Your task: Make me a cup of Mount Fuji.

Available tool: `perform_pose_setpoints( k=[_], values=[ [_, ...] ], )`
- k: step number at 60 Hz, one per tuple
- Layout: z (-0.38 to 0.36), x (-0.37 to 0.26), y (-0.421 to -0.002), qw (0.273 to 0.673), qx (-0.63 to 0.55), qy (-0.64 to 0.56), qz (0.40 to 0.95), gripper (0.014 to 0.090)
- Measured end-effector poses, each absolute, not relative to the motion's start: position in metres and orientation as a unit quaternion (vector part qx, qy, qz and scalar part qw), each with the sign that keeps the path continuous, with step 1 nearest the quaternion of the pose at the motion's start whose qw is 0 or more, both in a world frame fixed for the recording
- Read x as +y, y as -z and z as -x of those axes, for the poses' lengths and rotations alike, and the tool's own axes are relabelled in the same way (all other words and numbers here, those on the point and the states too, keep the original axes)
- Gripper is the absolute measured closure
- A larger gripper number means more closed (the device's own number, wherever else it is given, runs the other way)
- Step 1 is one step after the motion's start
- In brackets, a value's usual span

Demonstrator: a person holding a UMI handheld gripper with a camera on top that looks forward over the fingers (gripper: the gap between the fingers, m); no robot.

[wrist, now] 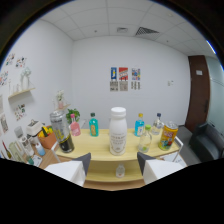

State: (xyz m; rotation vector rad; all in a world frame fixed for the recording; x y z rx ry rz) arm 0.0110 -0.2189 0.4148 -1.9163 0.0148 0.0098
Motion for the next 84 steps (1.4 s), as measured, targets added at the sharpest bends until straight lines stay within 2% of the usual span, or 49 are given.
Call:
perform_pose_setpoints(
  k=[10,19,22,26,28,34,45,57,63,68,73,84],
  values=[
    [-0.024,-0.153,-0.426,0.611,0.010,0.009,0.792,0.0193],
    [-0.023,-0.110,-0.409,0.626,0.010,0.002,0.780,0.0303],
    [-0.022,-0.103,-0.402,0.626,0.012,-0.003,0.780,0.0355],
    [-0.022,-0.096,-0.397,0.630,0.018,-0.009,0.776,0.0504],
    [-0.025,-0.093,-0.396,0.632,0.024,-0.008,0.775,0.0536],
    [-0.025,-0.092,-0.398,0.641,0.020,-0.006,0.767,0.0547],
    [-0.023,-0.100,-0.400,0.634,0.012,-0.021,0.773,0.0568],
    [-0.027,-0.148,-0.445,0.673,0.007,-0.043,0.738,0.0569],
    [-0.037,-0.179,-0.447,0.682,0.013,-0.061,0.729,0.0571],
    [-0.053,-0.201,-0.422,0.678,0.017,-0.054,0.733,0.0573],
    [-0.066,-0.219,-0.375,0.660,0.030,-0.054,0.749,0.0573],
    [-0.093,-0.243,-0.235,0.588,0.067,-0.046,0.804,0.0572]
  ],
)
